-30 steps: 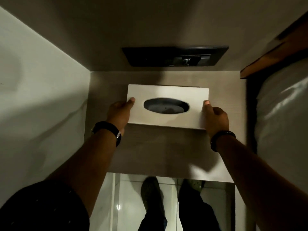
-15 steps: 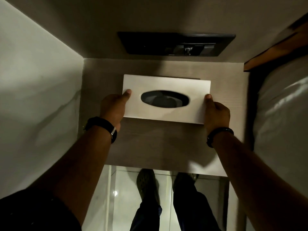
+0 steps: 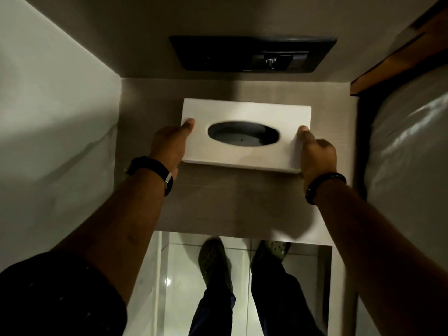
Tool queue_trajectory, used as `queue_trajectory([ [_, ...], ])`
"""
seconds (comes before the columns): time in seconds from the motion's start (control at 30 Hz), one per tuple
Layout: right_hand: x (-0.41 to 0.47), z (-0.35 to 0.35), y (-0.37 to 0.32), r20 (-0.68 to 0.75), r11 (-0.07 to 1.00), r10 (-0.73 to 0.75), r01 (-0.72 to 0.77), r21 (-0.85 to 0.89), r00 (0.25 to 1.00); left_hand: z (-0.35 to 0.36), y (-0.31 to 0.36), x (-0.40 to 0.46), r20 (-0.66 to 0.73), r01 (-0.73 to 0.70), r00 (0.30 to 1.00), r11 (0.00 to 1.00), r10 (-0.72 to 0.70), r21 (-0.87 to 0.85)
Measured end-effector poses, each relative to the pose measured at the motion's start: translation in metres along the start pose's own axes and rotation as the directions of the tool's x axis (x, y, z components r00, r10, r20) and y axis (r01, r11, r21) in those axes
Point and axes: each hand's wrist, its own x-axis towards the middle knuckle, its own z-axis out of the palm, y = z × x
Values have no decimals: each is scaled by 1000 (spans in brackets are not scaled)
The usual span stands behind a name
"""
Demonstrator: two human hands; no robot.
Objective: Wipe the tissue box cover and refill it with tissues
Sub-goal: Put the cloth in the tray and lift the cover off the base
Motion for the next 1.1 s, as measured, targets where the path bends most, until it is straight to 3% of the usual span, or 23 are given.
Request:
queue_trajectory([
  [0.2,-4,0,0,0,995,-89,89,-49,996,-3,-10,-6,13,73,997,997,-73,-25],
  [0.47,-53,-22,6,-108,982,-186,189,23,977,-19,4,-48,10,-144,989,989,145,-25],
  [0.63,-93,-46,40,-93,975,-197,185,-119,976,-38,-31,-95,14,-27,1000,999,28,-43],
  [0.87,-112,-48,102,8,943,-88,86,-321,996,-41,-100,-120,-45,155,987,987,-156,-38],
  [1.1,-88,-32,101,-19,919,-169,151,-365,985,-22,-108,-91,-53,160,985,987,-161,-25],
])
